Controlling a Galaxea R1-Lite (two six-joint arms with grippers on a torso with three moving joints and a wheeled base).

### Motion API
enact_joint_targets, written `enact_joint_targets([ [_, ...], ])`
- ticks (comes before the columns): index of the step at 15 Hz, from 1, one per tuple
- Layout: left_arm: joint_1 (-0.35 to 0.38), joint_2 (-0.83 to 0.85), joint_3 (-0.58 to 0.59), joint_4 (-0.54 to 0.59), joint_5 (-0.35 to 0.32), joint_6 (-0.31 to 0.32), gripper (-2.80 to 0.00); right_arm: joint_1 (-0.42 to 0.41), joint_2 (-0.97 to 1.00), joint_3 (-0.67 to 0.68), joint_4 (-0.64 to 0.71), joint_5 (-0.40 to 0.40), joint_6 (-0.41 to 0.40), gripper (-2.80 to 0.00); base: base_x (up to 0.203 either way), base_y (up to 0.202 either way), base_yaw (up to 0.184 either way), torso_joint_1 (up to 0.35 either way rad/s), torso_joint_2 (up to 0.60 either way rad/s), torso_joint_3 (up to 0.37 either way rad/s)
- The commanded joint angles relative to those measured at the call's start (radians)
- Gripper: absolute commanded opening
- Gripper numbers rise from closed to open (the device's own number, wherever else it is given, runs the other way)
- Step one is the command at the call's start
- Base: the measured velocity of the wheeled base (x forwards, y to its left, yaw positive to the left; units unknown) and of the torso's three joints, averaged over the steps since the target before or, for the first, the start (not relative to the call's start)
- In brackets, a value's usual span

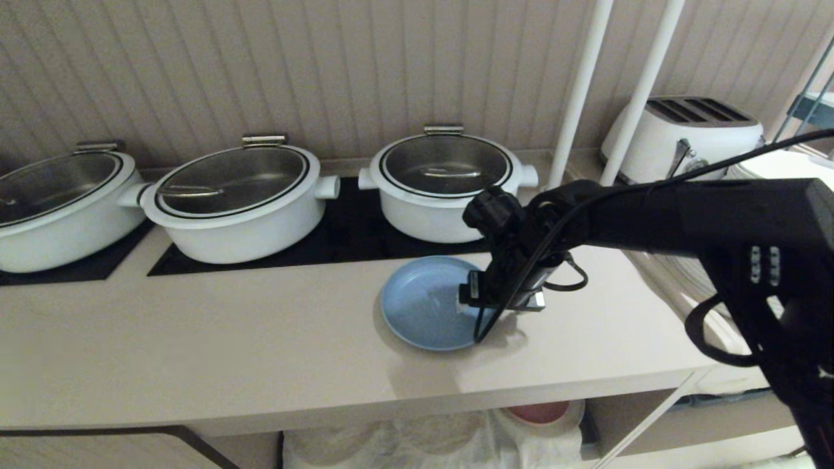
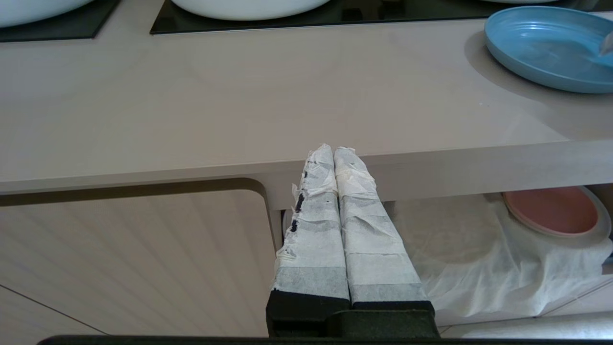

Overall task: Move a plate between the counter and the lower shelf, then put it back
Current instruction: Pick up the plate

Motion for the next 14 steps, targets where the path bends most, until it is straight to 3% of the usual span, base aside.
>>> enact_joint_targets([
  [1, 0.000, 0.000, 0.000, 0.000, 0.000, 0.000, -2.80, 0.000, 0.003, 0.000, 0.003, -0.001, 0.003, 0.00, 0.000, 0.000, 0.000, 0.000, 0.00, 0.000],
  [2, 0.000, 0.000, 0.000, 0.000, 0.000, 0.000, -2.80, 0.000, 0.004, 0.000, 0.000, -0.001, 0.003, -2.80, 0.000, 0.000, 0.000, 0.000, 0.00, 0.000],
  [14, 0.000, 0.000, 0.000, 0.000, 0.000, 0.000, -2.80, 0.007, 0.006, 0.002, 0.005, -0.002, 0.005, -2.80, 0.000, 0.000, 0.000, 0.000, 0.00, 0.000],
])
